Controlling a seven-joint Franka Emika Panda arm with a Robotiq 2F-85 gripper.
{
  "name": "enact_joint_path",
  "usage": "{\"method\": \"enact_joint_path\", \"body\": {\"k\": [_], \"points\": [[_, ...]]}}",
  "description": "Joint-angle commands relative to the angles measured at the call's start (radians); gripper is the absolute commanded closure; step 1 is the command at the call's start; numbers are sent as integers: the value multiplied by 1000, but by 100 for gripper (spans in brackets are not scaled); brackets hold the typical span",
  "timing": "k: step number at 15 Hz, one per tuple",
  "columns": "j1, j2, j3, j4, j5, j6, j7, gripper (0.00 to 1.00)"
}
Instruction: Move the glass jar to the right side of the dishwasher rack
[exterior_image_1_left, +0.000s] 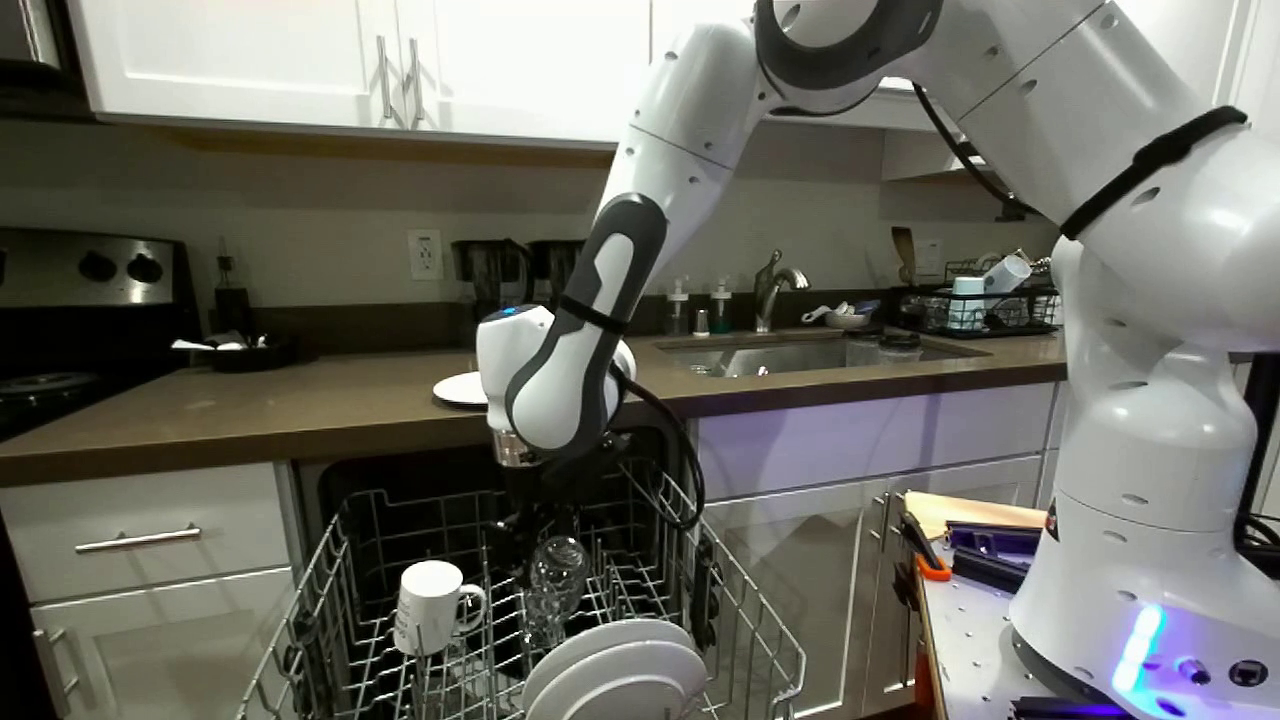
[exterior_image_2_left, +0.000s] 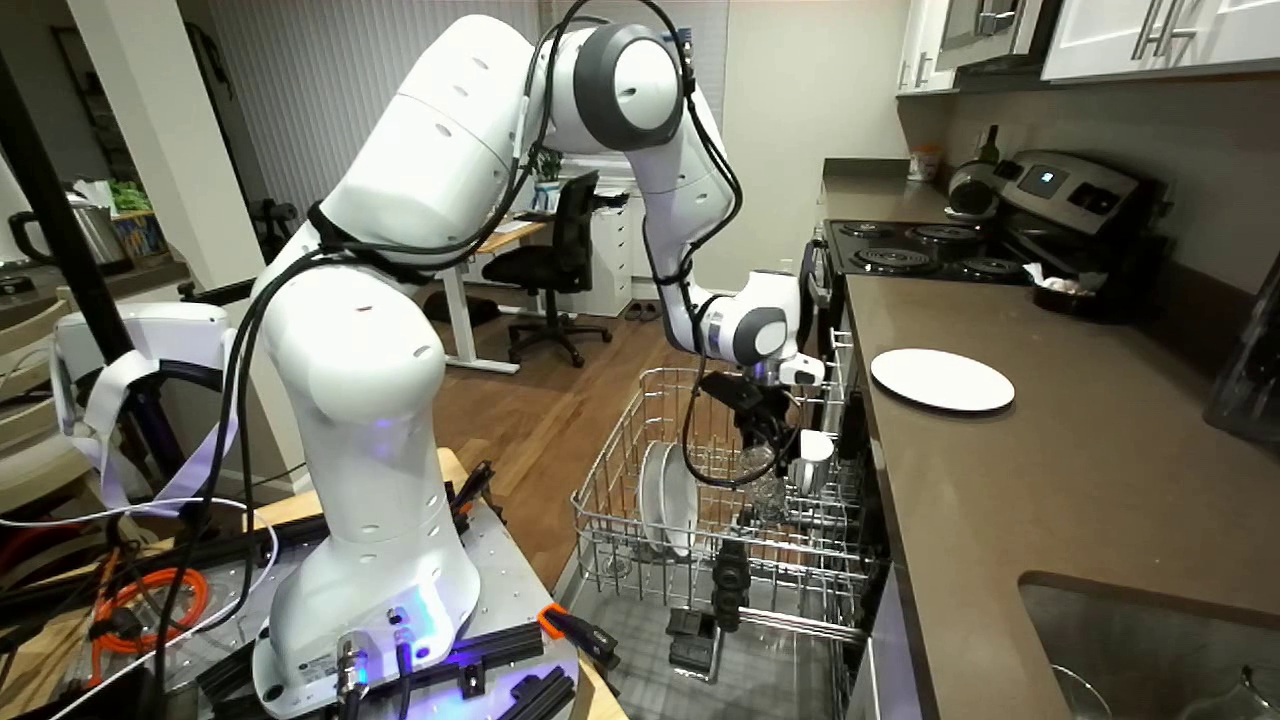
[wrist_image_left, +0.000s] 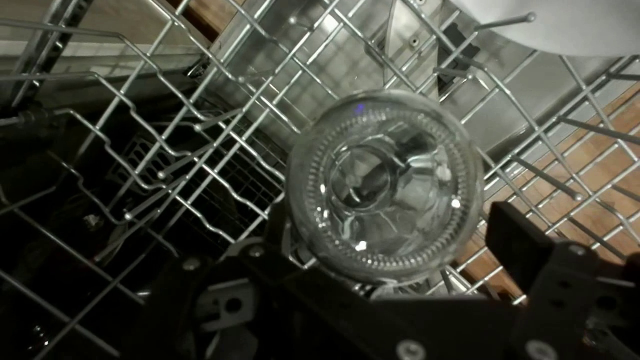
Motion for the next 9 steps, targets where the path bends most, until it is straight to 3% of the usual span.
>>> {"method": "enact_joint_path", "body": {"k": [1, 6, 9], "points": [[49, -117, -21, -79, -33, -26, -27, 0], [159, -279, -98, -175, -192, -108, 28, 0], [196, -390, -109, -234, -327, -165, 68, 0]]}}
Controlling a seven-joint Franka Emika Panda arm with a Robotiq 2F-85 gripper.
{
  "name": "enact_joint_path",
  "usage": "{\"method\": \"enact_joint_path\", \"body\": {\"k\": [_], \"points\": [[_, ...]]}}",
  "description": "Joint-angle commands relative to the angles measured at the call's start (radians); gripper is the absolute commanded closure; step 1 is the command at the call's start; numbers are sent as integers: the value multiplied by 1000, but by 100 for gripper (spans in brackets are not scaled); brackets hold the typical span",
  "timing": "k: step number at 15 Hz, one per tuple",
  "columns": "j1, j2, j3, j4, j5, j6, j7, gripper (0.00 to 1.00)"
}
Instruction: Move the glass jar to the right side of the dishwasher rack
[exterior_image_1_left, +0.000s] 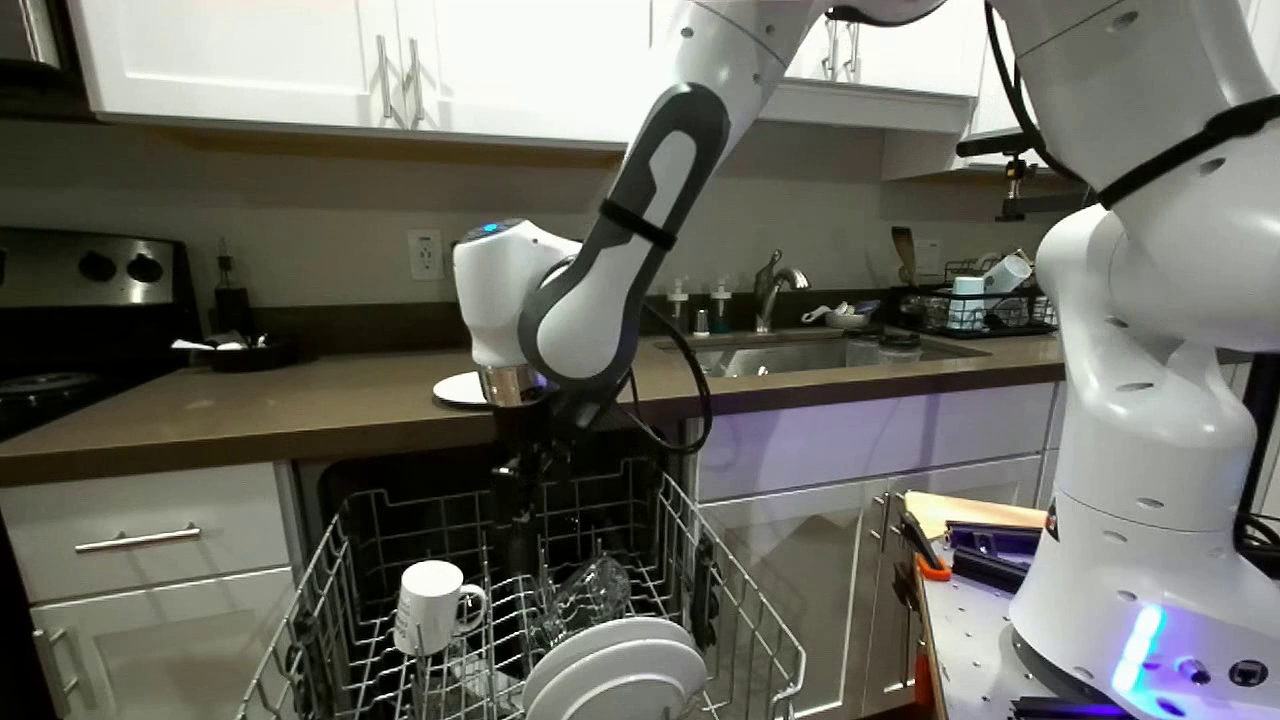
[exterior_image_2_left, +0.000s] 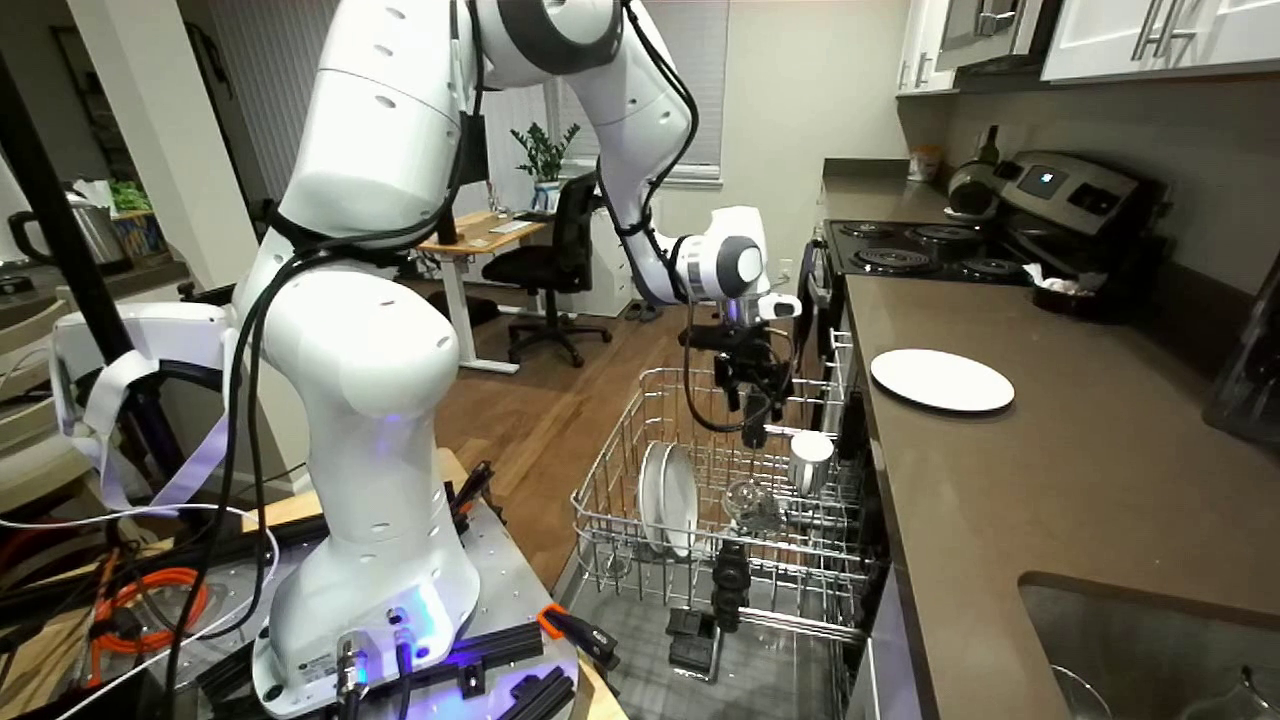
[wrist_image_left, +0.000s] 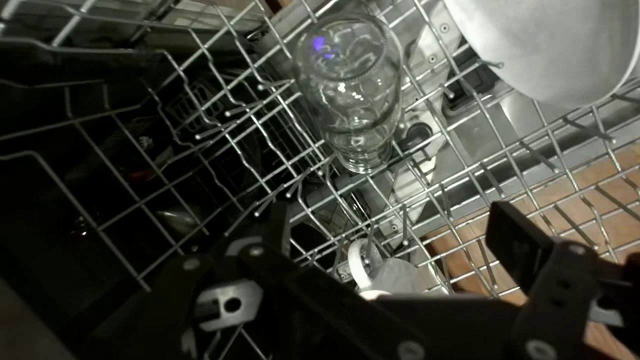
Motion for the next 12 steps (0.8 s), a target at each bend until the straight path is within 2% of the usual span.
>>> {"method": "enact_joint_path", "body": {"k": [1, 4, 7, 8, 12], "points": [[40, -167, -11, -110, -156, -58, 65, 0], [31, -274, 31, -168, -253, -47, 109, 0], [1, -373, 93, -227, -296, 27, 146, 0], [-10, -397, 113, -243, -294, 59, 158, 0], [-54, -459, 196, -309, -142, 157, 83, 0]]}}
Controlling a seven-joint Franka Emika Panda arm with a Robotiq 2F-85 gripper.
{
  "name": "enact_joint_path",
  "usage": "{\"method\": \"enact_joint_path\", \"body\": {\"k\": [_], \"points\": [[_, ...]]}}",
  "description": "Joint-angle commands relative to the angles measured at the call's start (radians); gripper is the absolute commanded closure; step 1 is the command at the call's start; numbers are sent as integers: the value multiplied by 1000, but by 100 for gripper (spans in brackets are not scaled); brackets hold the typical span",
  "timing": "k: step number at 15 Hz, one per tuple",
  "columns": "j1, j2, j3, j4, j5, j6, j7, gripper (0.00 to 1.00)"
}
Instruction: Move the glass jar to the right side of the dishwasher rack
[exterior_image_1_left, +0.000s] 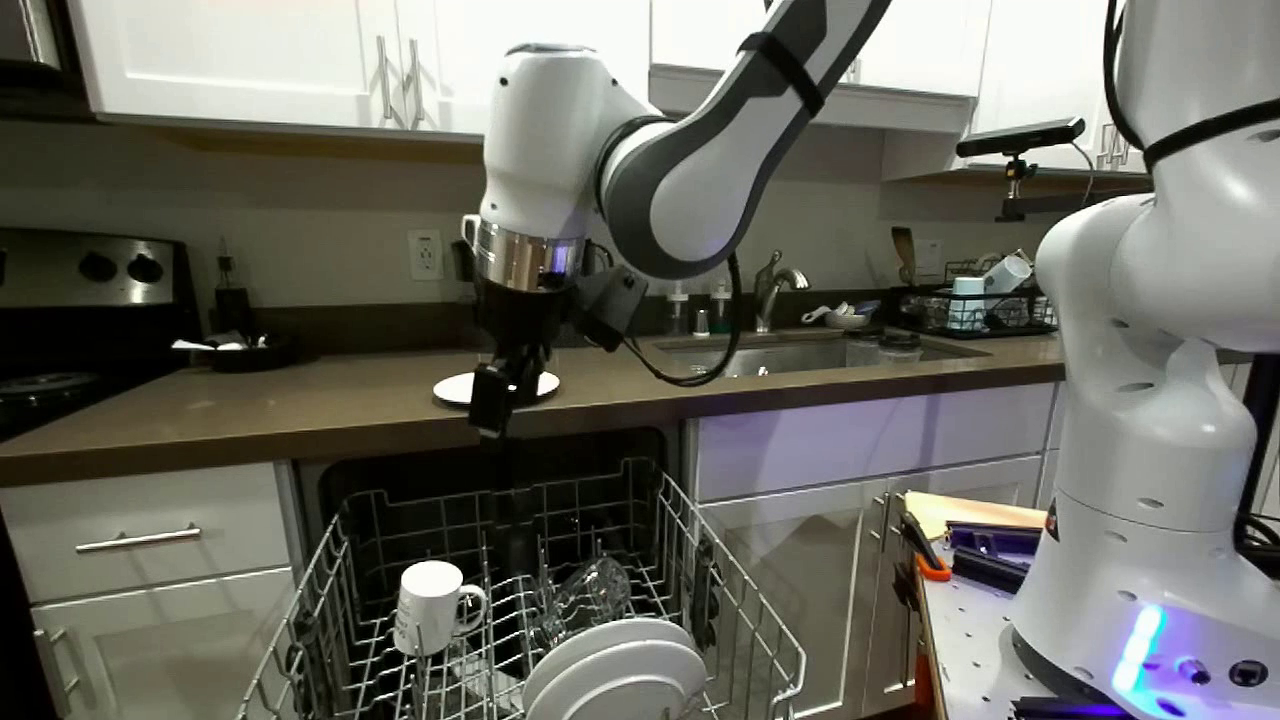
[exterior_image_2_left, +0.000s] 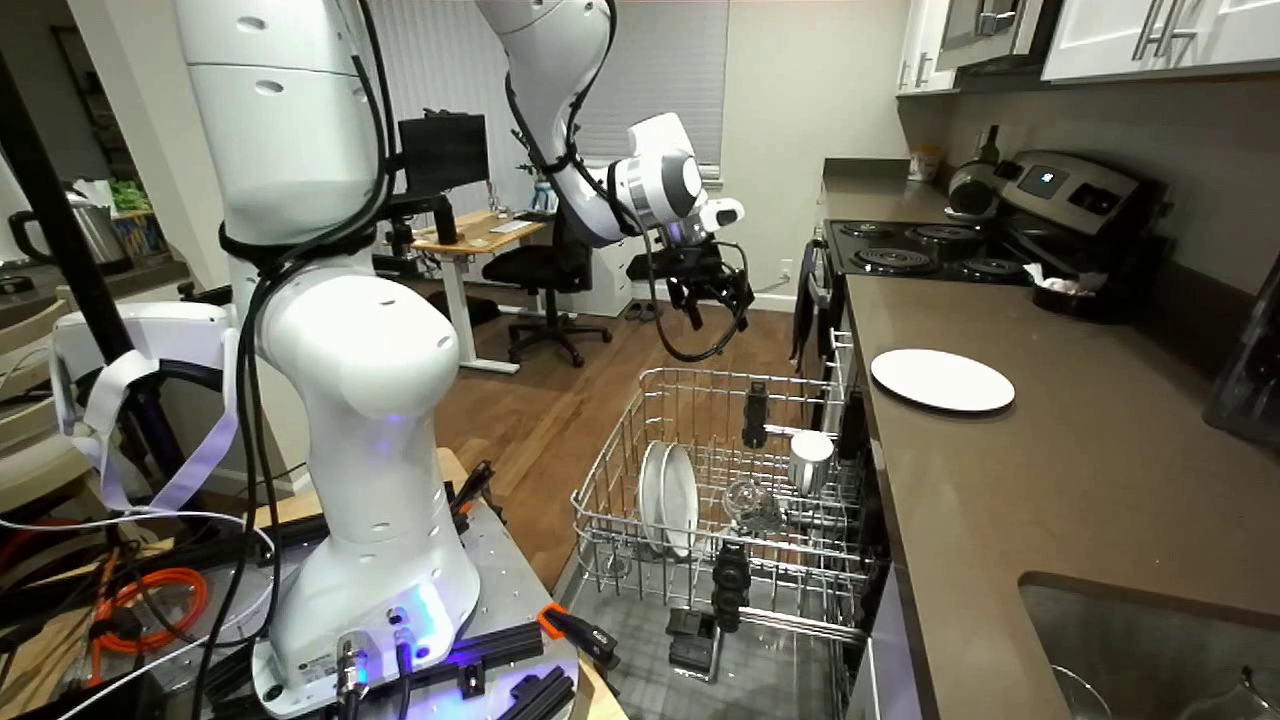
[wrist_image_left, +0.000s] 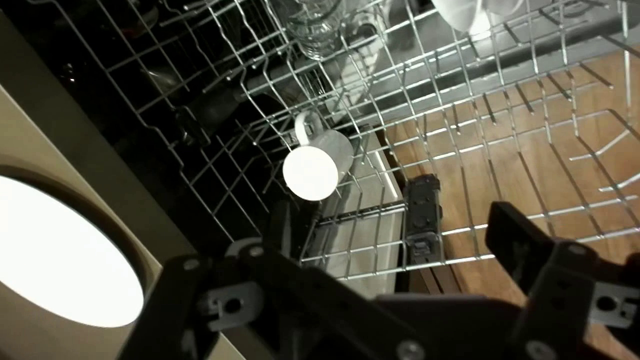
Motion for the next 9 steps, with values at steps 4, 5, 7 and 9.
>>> {"method": "enact_joint_path", "body": {"k": [4, 5, 7, 9], "points": [[-74, -82, 111, -111, 195, 38, -96, 0], [-78, -89, 118, -118, 211, 34, -103, 0], [-85, -57, 130, -89, 173, 29, -54, 0], [-91, -58, 137, -91, 174, 29, -54, 0]]}}
